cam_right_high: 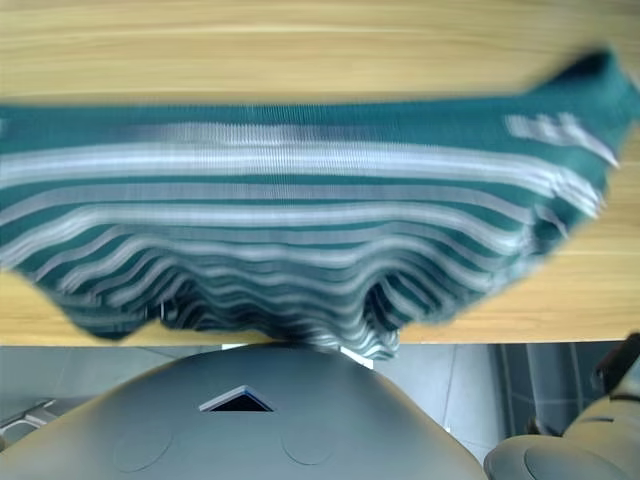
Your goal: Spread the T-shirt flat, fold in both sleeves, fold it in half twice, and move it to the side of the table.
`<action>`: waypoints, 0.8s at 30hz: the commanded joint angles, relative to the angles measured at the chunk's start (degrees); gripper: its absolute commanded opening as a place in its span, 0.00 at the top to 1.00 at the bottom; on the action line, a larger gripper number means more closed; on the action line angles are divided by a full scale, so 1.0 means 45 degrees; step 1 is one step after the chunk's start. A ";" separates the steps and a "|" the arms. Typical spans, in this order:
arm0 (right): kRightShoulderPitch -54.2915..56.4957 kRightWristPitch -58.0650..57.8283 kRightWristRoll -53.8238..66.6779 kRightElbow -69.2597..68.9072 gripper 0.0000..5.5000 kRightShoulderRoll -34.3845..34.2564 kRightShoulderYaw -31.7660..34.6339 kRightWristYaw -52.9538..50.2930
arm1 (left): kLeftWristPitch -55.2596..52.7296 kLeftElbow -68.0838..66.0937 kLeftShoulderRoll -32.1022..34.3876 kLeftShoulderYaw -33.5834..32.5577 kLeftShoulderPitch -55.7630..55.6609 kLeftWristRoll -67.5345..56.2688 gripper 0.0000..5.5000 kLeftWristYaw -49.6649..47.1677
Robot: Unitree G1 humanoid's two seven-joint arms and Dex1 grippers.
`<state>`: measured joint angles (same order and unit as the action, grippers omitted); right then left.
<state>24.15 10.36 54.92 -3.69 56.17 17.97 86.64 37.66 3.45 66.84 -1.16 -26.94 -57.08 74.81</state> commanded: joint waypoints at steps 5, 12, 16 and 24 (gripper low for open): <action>1.4193 -0.1271 -1.6529 1.6211 1.00 -0.4472 -0.9915 -1.7090 | -0.7128 -1.7154 -0.7350 0.8551 -1.4334 1.4926 1.00 -1.2490; 1.5102 0.2046 -1.7224 1.5061 1.00 -0.2516 -0.8112 -2.2614 | -0.2734 -1.6688 -0.5976 0.3332 -1.5991 1.1677 1.00 -1.7473; 1.0195 0.4471 -1.7509 1.4503 1.00 -0.1759 -0.8302 -2.1567 | 0.1901 -1.5742 -0.5739 0.4241 -0.9639 1.2806 1.00 -1.5521; 0.4429 0.7086 -1.6678 1.5125 1.00 -0.2768 -0.8944 -1.5253 | 0.4494 -1.6405 -0.8132 0.5445 -0.3289 1.4637 1.00 -1.1771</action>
<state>46.20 41.49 -23.48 64.83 42.63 -23.43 10.63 57.52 -69.88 30.18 23.16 -43.97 8.39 16.28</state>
